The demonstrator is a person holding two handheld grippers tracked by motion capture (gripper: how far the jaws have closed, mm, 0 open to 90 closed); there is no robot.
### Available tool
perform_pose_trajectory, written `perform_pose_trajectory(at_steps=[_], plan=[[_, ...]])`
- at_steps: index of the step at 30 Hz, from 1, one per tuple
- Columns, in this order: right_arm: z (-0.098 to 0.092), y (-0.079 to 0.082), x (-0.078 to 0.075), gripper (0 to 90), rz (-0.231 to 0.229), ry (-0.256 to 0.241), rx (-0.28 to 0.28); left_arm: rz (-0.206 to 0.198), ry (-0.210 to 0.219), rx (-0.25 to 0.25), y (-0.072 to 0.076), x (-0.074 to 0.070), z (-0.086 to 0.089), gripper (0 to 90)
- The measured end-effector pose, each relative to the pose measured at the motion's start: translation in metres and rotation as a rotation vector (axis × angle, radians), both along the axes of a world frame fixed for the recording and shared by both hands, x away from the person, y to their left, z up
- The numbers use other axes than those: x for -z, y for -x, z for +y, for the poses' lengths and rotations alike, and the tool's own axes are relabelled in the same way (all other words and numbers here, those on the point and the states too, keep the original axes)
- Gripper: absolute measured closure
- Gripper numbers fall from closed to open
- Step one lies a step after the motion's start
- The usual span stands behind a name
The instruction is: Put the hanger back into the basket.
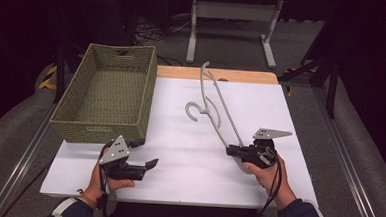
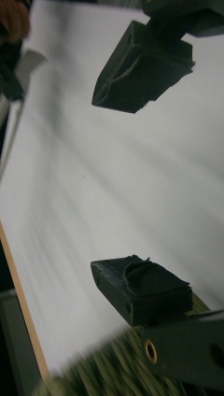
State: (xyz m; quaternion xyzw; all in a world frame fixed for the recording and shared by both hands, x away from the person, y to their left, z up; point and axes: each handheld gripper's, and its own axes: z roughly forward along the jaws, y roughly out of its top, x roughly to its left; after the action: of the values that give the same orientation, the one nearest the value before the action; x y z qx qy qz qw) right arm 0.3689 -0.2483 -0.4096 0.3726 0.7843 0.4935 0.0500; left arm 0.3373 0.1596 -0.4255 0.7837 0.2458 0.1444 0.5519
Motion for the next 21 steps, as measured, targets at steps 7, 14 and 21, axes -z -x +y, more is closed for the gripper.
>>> perform_pose_trajectory(at_steps=[7,14,21], plan=[[0.015,0.008,-0.003,83.5,-0.068,-0.090,-0.003,0.061,0.099,0.107,-0.020,-0.006,-0.050,29.9],[0.028,0.014,0.000,83.4,-0.100,-0.118,-0.037,0.111,0.168,0.162,-0.041,-0.005,-0.084,38.1],[0.044,0.019,0.004,83.4,-0.122,-0.117,-0.071,0.136,0.224,0.221,-0.052,-0.002,-0.100,52.8]])
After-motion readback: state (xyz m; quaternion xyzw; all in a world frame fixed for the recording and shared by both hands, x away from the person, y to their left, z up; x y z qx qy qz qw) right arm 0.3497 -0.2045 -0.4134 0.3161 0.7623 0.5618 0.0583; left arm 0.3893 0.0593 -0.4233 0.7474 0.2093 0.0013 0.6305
